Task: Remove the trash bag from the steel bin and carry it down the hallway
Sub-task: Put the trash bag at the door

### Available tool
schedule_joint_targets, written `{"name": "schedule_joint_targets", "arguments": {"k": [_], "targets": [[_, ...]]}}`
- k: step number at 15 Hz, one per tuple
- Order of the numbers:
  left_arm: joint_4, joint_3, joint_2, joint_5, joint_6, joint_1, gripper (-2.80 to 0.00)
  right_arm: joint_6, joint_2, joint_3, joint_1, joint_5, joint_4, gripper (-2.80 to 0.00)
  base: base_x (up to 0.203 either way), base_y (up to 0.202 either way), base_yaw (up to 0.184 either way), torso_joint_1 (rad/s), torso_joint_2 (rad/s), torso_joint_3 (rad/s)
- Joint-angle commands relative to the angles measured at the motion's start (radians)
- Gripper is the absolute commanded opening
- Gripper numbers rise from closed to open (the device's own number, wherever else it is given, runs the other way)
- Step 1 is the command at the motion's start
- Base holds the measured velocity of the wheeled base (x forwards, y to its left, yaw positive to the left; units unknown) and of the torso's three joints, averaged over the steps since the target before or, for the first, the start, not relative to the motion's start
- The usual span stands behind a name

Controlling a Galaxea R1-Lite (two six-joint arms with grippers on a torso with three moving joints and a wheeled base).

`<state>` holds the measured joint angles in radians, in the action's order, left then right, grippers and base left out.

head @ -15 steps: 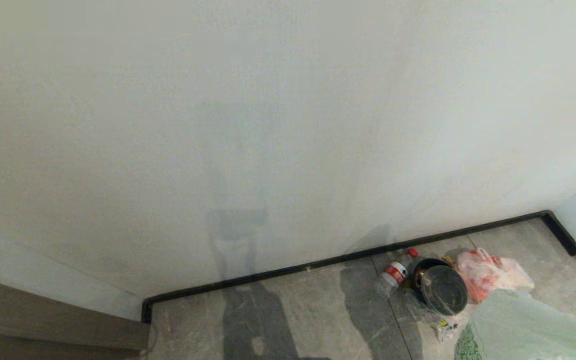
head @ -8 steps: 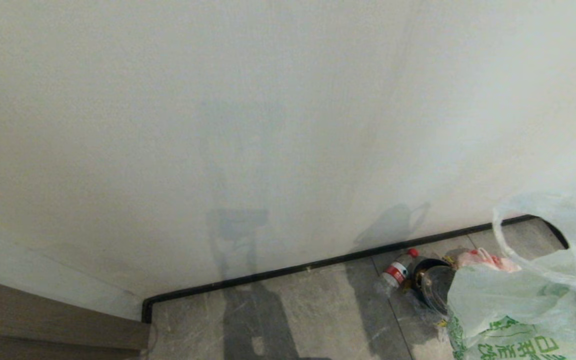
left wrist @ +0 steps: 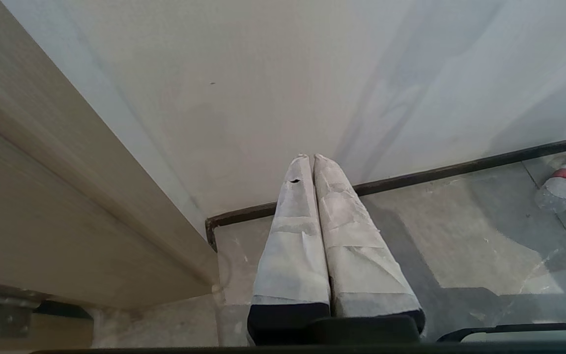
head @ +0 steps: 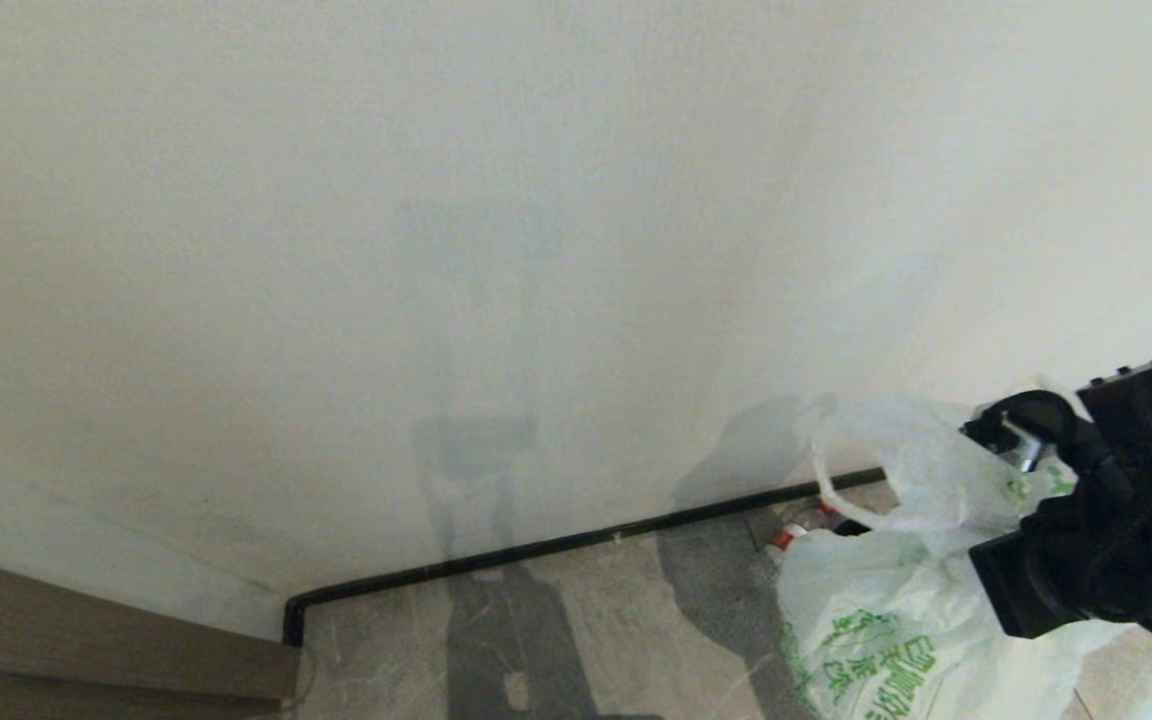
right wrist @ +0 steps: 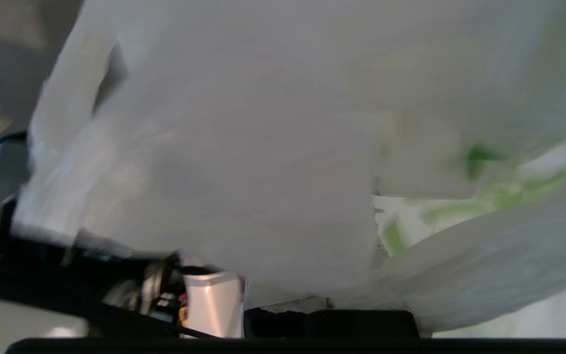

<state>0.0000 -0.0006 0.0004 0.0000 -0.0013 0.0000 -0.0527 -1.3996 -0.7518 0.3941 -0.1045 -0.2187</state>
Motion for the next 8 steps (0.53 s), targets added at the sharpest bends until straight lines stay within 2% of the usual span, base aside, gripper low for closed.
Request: {"name": "schedule_joint_targets", "arguments": {"k": [1,3,4,8], "targets": [[0.0,0.0,0.001,0.0,0.0,0.0,-2.8,-0.057,-0.115,-0.008,0.132,-0.004,0.018,-2.8,0.0,0.0,0.0,0.0,0.0,0.0],[0.0,0.0,0.001,0.0,0.0,0.0,-2.8,-0.11,-0.181,-0.009,0.174,-0.028,0.069,-2.8,0.0,0.0,0.0,0.0,0.0,0.0],[0.0,0.001,0.001,0.0,0.0,0.0,-2.8,-0.132,-0.205,-0.005,0.188,-0.045,0.105,0.0,0.0,0.0,0.0,0.0,0.0,0.0],[0.0,0.001,0.001,0.0,0.0,0.0,-2.8,-0.145,-0.205,-0.033,0.274,-0.055,0.137,0.0,0.0,0.0,0.0,0.0,0.0,0.0]]}}
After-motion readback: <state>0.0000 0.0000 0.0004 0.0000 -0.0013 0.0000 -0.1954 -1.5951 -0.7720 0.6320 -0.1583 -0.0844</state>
